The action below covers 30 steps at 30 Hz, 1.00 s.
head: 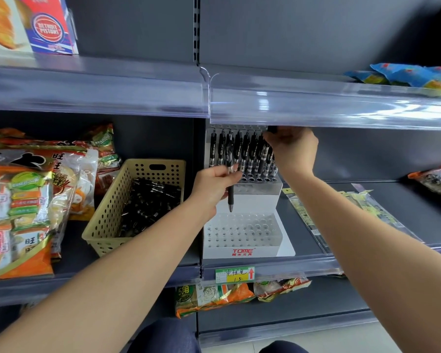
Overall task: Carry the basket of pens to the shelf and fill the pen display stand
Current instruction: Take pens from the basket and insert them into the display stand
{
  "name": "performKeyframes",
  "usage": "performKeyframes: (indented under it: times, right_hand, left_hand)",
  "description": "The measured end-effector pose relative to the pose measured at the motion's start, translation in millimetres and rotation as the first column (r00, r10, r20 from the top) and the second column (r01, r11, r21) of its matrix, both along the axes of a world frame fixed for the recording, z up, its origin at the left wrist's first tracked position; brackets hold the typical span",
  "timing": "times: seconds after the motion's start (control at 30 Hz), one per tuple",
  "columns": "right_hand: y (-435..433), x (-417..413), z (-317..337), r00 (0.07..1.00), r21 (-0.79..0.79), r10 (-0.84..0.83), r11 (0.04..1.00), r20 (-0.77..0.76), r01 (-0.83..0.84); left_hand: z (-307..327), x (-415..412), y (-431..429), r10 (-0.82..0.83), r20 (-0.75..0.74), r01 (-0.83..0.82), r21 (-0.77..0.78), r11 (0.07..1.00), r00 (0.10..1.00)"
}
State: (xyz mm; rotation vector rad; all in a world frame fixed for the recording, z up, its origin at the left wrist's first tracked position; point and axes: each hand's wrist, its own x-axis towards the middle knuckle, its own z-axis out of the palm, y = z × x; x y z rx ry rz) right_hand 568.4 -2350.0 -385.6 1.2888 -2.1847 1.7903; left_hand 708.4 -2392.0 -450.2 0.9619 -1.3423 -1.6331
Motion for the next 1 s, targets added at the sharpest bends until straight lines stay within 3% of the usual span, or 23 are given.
performKeyframes:
  times: [1.0]
  right_hand:
    - [-17, -9, -25, 0.963, 0.262, -0.067, 0.955, -0.260, 0.137]
  left_hand:
    - [-6, 4, -5, -0.019, -0.002, 0.019, -0.033, 0.999, 1.000]
